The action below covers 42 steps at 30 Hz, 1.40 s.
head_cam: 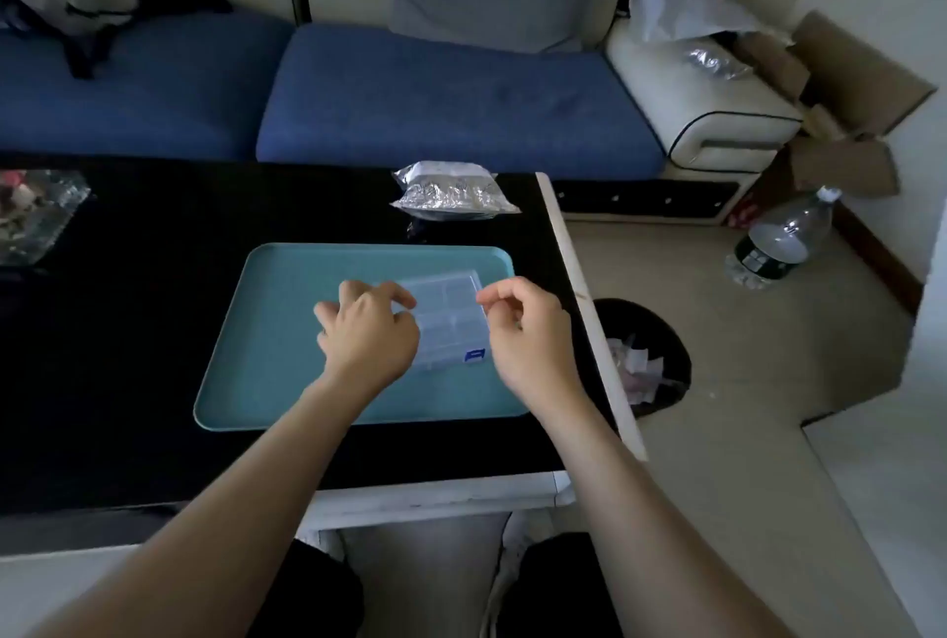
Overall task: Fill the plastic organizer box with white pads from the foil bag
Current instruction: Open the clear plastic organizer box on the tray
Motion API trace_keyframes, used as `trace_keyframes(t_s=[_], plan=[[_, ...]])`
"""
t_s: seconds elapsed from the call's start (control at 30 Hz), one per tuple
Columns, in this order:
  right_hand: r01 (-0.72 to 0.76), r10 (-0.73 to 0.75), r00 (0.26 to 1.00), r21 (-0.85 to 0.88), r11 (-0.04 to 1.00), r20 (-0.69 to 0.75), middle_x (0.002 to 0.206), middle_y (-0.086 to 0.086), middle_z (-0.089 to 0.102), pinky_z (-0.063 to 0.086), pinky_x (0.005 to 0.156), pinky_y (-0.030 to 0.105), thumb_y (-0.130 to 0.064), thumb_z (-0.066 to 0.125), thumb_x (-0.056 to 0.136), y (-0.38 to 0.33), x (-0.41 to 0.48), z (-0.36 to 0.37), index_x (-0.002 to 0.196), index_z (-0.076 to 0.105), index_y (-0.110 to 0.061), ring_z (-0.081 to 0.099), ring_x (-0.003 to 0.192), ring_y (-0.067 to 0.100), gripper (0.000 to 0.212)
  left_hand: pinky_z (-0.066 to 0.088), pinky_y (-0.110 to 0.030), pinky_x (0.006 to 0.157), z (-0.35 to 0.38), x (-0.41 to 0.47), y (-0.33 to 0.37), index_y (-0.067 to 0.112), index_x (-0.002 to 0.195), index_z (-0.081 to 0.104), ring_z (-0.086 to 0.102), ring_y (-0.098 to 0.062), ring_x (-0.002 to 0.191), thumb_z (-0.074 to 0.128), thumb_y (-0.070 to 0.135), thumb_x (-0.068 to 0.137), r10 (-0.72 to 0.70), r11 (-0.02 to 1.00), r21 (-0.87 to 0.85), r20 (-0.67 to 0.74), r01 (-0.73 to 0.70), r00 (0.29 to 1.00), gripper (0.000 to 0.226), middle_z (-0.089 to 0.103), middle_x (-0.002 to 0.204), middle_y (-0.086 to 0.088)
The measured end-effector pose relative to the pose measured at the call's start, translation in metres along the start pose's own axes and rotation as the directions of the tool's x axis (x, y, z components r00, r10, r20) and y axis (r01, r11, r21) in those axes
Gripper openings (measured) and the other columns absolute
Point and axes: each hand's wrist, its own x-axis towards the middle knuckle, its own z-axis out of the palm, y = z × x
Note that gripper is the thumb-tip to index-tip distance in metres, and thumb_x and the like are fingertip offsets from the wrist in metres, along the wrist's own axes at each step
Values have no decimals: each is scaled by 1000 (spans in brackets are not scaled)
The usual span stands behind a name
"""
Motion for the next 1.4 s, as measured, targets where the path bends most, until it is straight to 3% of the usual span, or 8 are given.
trace_keyframes(t_s=[0.13, 0.23, 0.37, 0.5, 0.63, 0.77, 0.97, 1.4], plan=[[38, -36, 999, -175, 984, 11, 109, -2, 67, 41, 76, 7, 0, 56, 98, 31, 19, 16, 114, 70, -20, 63, 96, 8, 30, 30, -45, 103, 23, 24, -12, 41, 136, 56, 30, -43, 131, 41, 28, 88, -220, 971, 124, 116, 206, 969, 51, 24, 157, -2], [-17, 80, 980, -329, 944, 180, 121, 3, 45, 41, 88, 28, -8, 53, 101, 41, 41, 20, 140, 54, -24, 45, 111, 22, 42, 21, -43, 97, 30, 53, -10, 29, 139, 53, 40, -42, 121, 40, 29, 93, -216, 967, 175, 187, 184, 958, 47, 31, 146, -9], [-2, 152, 944, -456, 890, 292, 134, 6, 34, 45, 98, 41, -14, 52, 102, 50, 59, 21, 146, 46, -32, 30, 111, 24, 47, 20, -39, 93, 41, 71, -18, 31, 150, 44, 42, -41, 129, 42, 29, 95, -164, 970, 208, 167, 128, 972, 55, 28, 151, -9], [-153, 292, 924, -461, 874, 246, 132, 9, 35, 55, 79, 39, -25, 55, 103, 56, 59, 25, 153, 38, -31, 54, 103, 31, 53, 25, -40, 100, 45, 69, -31, 41, 164, 21, 22, -38, 152, 42, 22, 92, -78, 961, 277, 264, 2, 961, 78, 1, 173, -7], [-224, 370, 890, -452, 864, 268, 131, 15, 43, 39, 55, 28, -28, 50, 106, 61, 60, 34, 159, 19, -30, 57, 76, 21, 62, 24, -45, 116, 43, 63, -31, 30, 165, 23, 29, -46, 146, 49, 16, 95, -4, 955, 291, 210, -58, 978, 76, 2, 171, -14], [-198, 346, 885, -420, 885, 310, 142, 20, 32, 41, 56, 23, -20, 48, 107, 61, 63, 40, 165, 13, -28, 59, 78, 23, 67, 38, -45, 109, 43, 63, -31, 16, 151, 44, 46, -49, 131, 61, 20, 99, 25, 988, 147, 93, -38, 995, 55, 21, 159, -15], [-136, 245, 933, -372, 918, 263, 139, 21, 40, 37, 48, 12, -19, 48, 109, 69, 78, 44, 163, 30, -30, 58, 67, 19, 58, 27, -42, 116, 44, 71, -22, 8, 150, 51, 38, -47, 142, 46, 0, 94, 134, 961, 228, 107, -155, 985, 57, 27, 165, -23], [-248, 335, 895, -297, 922, 293, 145, 12, 30, 42, 55, 20, -11, 42, 105, 66, 84, 46, 163, 28, -44, 61, 72, 21, 69, 30, -40, 106, 46, 78, -39, 24, 166, 17, 49, -46, 128, 42, 7, 94, 128, 912, 351, 250, -213, 960, 78, -5, 174, -14]])
